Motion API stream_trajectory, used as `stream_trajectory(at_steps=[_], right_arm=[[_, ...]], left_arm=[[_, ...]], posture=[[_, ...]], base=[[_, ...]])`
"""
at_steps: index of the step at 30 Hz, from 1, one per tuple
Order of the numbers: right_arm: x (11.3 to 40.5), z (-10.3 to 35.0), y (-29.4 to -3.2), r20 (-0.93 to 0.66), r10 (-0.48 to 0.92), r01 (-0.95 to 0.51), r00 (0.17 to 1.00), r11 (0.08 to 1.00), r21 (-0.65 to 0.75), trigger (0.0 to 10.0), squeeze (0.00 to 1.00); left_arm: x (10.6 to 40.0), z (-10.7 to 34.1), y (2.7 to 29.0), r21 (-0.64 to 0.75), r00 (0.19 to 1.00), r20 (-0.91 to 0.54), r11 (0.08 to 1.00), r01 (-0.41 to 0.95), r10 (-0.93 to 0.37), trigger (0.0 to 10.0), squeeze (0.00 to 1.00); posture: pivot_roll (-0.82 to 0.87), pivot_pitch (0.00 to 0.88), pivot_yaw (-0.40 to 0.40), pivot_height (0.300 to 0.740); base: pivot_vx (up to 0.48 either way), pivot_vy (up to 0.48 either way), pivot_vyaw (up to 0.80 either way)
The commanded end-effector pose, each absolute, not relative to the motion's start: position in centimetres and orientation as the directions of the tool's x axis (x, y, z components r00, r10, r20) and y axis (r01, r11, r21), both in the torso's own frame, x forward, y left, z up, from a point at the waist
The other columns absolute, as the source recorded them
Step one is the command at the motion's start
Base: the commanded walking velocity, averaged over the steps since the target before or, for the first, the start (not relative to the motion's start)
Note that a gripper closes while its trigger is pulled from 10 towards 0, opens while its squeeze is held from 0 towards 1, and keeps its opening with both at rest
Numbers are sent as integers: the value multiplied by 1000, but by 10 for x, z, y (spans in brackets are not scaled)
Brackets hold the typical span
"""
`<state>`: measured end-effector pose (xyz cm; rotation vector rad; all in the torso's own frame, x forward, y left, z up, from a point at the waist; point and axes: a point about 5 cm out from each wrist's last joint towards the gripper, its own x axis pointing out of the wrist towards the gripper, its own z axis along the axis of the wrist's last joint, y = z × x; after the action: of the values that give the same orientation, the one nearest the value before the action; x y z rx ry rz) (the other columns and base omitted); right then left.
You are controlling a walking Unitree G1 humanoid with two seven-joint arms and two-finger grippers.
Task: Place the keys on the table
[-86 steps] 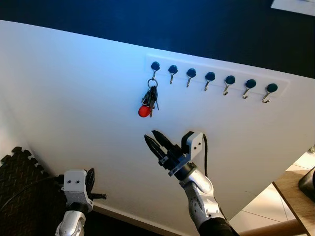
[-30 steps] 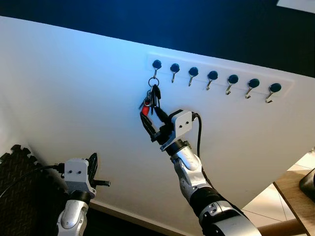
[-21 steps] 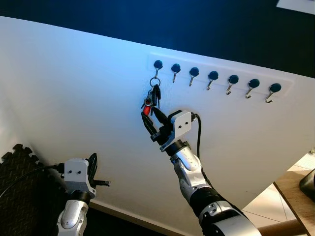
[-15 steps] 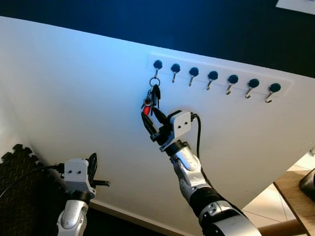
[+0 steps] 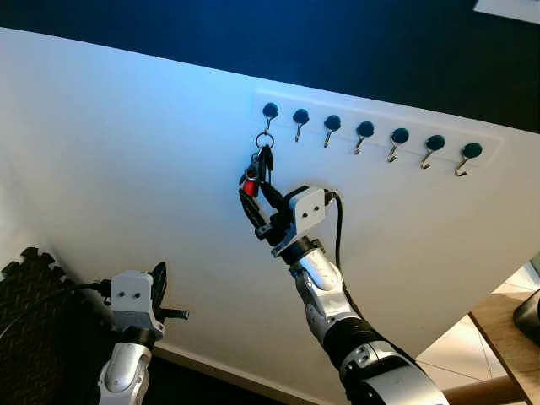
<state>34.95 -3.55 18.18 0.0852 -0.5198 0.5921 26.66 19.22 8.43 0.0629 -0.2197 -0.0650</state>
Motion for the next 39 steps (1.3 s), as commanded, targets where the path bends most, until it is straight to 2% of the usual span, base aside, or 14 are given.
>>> stream_trajectory(at_steps=[1,5,8,14,32,39], right_arm=[[336,204,13,576,529,-641,623,767,-10,10000,0],[334,209,14,599,527,-643,603,766,-26,10000,0],[328,222,16,655,527,-650,541,756,-72,10000,0],[322,229,20,681,542,-662,492,741,-112,10000,0],[320,237,15,712,511,-639,482,761,-114,10000,0],[326,220,5,657,484,-619,578,784,-32,10000,0]], left_arm=[[265,83,188,70,975,207,995,66,-79,10000,0],[265,83,189,71,975,208,995,64,-78,10000,0],[266,84,189,74,975,210,995,61,-75,10000,0],[266,84,189,76,975,210,995,61,-76,10000,0],[267,85,187,80,973,217,995,64,-80,10000,0],[267,86,185,87,971,219,993,74,-92,10000,0]], posture=[[139,73,-119,740],[140,73,-120,740],[142,74,-121,740],[140,73,-118,740],[139,74,-119,740],[139,74,-121,740]], base=[[0,0,0],[0,0,0],[0,0,0],[0,0,0],[0,0,0],[0,0,0]])
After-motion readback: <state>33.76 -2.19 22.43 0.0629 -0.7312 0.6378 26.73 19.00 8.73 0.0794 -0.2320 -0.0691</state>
